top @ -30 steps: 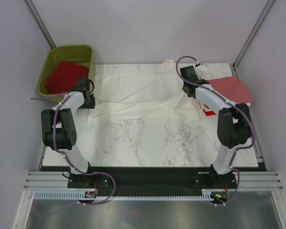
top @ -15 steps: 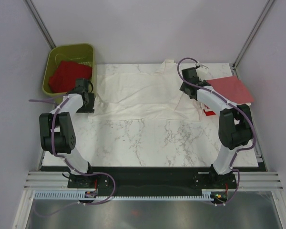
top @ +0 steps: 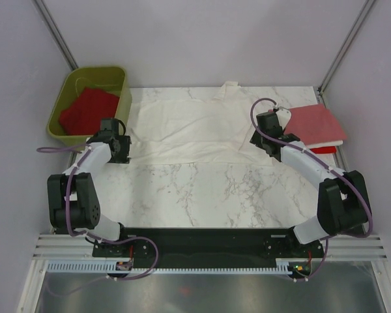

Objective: Fold and stack the t-shirts
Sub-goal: Fold the tshirt

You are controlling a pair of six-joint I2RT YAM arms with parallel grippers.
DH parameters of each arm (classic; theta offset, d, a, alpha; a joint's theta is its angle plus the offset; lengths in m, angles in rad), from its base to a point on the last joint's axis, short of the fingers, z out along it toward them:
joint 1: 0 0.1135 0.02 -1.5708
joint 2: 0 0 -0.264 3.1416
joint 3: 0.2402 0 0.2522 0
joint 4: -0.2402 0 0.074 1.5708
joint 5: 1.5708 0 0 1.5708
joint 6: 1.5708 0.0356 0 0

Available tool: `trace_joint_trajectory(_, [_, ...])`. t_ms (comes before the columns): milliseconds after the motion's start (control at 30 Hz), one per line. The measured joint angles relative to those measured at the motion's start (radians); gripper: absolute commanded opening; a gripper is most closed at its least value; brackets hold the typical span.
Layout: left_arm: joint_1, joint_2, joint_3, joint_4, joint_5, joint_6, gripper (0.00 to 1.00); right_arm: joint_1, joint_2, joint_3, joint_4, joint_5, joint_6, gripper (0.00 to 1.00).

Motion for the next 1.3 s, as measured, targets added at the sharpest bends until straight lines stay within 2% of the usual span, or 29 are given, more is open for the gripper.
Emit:
trace_joint_trajectory(167, [-0.001,0.015,-0.005,-0.002,0.042,0.016,0.65,0.001,-0.051,-0.079,0.021,-0.042,-0.003,0.56])
trace_joint_trajectory(267, [-0.001,0.012,-0.014,-0.007,0.050,0.027,0.70,0.001,-0.058,-0.093,0.027,-0.056,-0.003,0.57])
trace_joint_trajectory(333, [-0.001,-0.003,-0.033,-0.005,0.046,0.029,0.84,0.001,-0.058,-0.094,0.035,-0.066,-0.004,0.58])
trace_joint_trajectory(433, [-0.001,-0.051,-0.083,-0.019,0.044,0.035,1.00,0.001,-0.061,-0.098,0.050,-0.079,-0.004,0.59])
trace_joint_trajectory(767, [-0.001,-0.285,-0.210,-0.030,0.042,0.105,1.00,0.001,-0.087,-0.105,0.064,-0.105,-0.004,0.58])
trace_joint_trajectory(833, [-0.001,-0.330,-0.232,-0.035,0.038,0.144,0.93,0.001,-0.098,-0.109,0.066,-0.104,-0.004,0.55])
trace_joint_trajectory(933, [-0.008,-0.376,-0.267,-0.023,0.027,0.174,0.90,0.000,-0.112,-0.125,0.071,-0.095,0.005,0.49])
trace_joint_trajectory(967, [-0.011,-0.388,-0.287,-0.016,0.026,0.179,0.86,0.000,-0.118,-0.135,0.073,-0.091,0.013,0.49])
trace_joint_trajectory(1100, [-0.024,-0.419,-0.399,0.056,0.044,0.185,0.81,-0.025,-0.180,-0.245,0.112,-0.076,0.056,0.56])
trace_joint_trajectory(1200, [-0.031,-0.418,-0.482,0.129,0.073,0.185,0.79,-0.076,-0.225,-0.342,0.142,-0.089,0.091,0.56])
trace_joint_trajectory(1300, [-0.035,-0.391,-0.497,0.175,0.080,0.186,0.78,-0.148,-0.220,-0.408,0.180,-0.137,0.117,0.57])
